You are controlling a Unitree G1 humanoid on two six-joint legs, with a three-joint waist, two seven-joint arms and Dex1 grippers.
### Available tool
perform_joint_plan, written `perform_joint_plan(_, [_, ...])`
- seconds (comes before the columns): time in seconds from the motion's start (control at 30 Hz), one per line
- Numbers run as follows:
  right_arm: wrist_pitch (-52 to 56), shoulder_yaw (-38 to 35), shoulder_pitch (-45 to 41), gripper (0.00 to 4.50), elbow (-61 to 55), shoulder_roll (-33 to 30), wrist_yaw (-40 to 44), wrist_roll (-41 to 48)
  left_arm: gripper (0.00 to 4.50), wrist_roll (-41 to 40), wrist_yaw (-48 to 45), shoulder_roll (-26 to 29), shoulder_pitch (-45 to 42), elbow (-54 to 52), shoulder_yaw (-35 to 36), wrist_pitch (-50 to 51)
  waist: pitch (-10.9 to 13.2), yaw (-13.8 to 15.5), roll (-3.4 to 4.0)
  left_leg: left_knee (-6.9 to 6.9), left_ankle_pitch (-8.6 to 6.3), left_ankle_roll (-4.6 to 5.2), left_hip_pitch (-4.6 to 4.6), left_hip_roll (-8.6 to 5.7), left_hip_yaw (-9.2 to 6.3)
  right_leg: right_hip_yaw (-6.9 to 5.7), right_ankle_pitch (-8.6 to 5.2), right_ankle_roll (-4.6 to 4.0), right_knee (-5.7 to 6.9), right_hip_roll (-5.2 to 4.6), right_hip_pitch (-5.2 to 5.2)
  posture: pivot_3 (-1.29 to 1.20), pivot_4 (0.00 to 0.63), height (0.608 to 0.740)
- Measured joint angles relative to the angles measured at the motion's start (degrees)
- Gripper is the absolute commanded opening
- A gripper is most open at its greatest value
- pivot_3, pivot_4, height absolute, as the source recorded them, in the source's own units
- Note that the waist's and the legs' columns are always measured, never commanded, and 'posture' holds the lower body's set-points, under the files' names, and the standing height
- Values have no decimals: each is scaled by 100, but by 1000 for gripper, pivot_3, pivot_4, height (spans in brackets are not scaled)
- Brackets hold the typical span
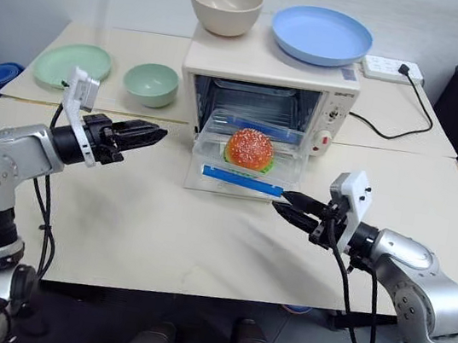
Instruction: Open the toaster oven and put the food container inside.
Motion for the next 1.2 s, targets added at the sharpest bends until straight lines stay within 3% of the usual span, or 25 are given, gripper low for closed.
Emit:
perform_joint_plan(0.07, [0,31,-27,0,-8,2,8,1,598,-156,-484,165,182,-101,-145,-285,0,-9,0,0,-4,10,-4,0,6,0,3,6,-9,-3,0,0,150,740])
perform_joint_plan(0.13, [-16,152,-72,0,-7,2,21,-52,27,-158,-979,375,357,-236,-481,-690,0,-38,0,-1,-9,17,-5,0,9,2,3,8,-14,-15,-1,0,150,740])
perform_joint_plan(0.4, [-214,630,-421,0,401,10,-81,-811,27,487,-1759,468,384,-159,-2093,-1921,0,-53,0,-1,-10,19,-7,2,8,6,3,9,-12,-10,-3,0,150,740])
perform_joint_plan(0.63, [-761,1121,-1044,0,1419,429,-366,-1853,27,1330,-1480,-131,-256,763,-2907,-2633,0,-76,0,-1,-8,23,-2,2,24,5,6,14,-2,1,-8,0,150,740])
perform_joint_plan(0.77, [-1106,1272,-1733,0,2304,991,-750,-2358,27,1855,-889,-671,-520,1464,-3044,-3062,0,-77,0,0,-8,23,-2,3,29,5,9,18,3,-4,-13,0,150,740])
perform_joint_plan(0.97, [-1698,1293,-2622,0,3652,1709,-1280,-2969,27,2329,-287,-1040,-1015,2523,-3019,-3583,0,-75,0,0,-8,22,-4,6,38,2,13,21,6,-22,-22,0,150,740])
perform_joint_plan(1.2, [-2396,1257,-3296,0,4835,2173,-1501,-3258,27,2557,503,-1403,-1945,4147,-2395,-4434,0,-75,1,-3,-10,25,-15,6,38,-6,17,29,9,-34,-24,0,150,740])
